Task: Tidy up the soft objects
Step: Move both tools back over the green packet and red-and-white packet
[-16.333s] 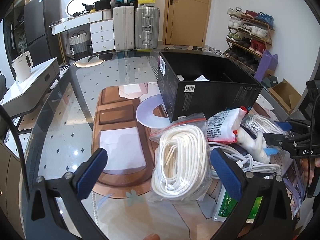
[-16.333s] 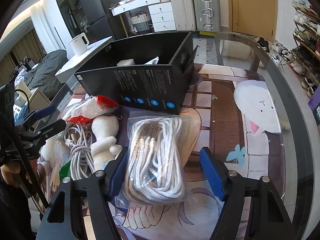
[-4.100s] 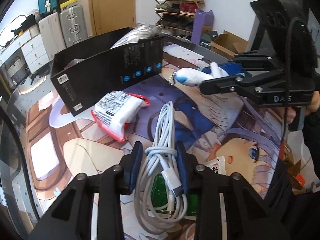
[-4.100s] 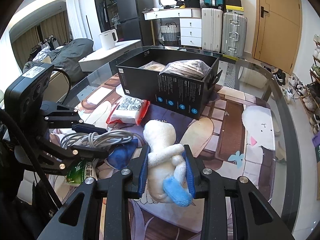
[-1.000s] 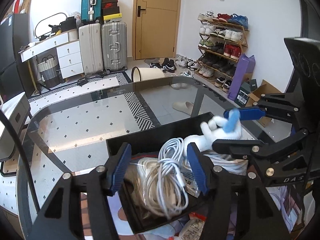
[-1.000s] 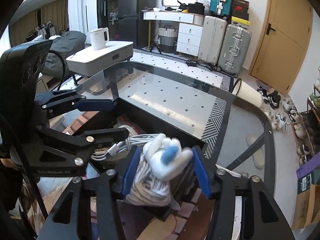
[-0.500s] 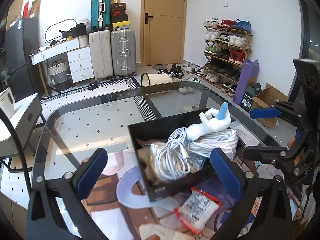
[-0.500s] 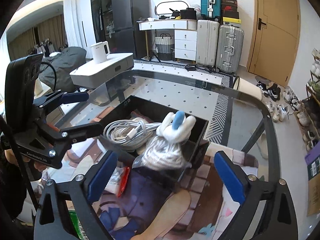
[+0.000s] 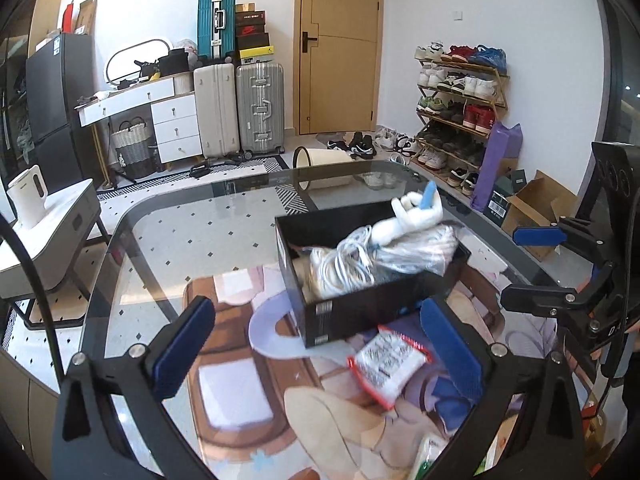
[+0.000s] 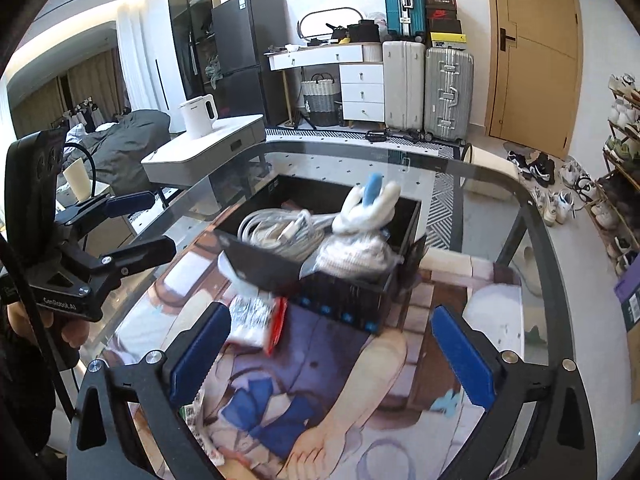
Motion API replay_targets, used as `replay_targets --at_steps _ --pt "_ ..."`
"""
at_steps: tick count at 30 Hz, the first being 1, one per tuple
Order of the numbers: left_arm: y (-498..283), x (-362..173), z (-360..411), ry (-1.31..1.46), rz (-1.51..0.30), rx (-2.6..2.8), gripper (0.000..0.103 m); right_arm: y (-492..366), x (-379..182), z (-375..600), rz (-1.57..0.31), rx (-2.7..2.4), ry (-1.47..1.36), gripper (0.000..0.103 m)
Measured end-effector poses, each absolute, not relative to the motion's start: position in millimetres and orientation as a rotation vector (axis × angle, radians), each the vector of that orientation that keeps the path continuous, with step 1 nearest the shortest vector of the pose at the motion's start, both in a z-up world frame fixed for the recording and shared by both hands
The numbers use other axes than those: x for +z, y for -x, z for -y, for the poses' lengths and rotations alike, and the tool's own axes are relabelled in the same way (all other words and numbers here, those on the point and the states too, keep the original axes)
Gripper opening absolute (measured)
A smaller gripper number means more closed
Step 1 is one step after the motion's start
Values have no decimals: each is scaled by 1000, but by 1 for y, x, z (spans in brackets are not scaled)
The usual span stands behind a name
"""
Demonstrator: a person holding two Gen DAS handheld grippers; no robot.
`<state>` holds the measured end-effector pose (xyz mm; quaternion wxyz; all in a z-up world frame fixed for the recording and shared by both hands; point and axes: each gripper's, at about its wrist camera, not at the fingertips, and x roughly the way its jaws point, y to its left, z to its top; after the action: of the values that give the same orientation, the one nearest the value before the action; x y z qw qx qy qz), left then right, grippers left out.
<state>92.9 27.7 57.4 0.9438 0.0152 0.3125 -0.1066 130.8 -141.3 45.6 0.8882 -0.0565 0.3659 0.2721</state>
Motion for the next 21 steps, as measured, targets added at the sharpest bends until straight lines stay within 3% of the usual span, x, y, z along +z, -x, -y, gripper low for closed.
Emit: replay_targets --at_steps 21 --pt "-27 17 -32 -25 -718 -166 103 -64 5 126 -810 617 139 102"
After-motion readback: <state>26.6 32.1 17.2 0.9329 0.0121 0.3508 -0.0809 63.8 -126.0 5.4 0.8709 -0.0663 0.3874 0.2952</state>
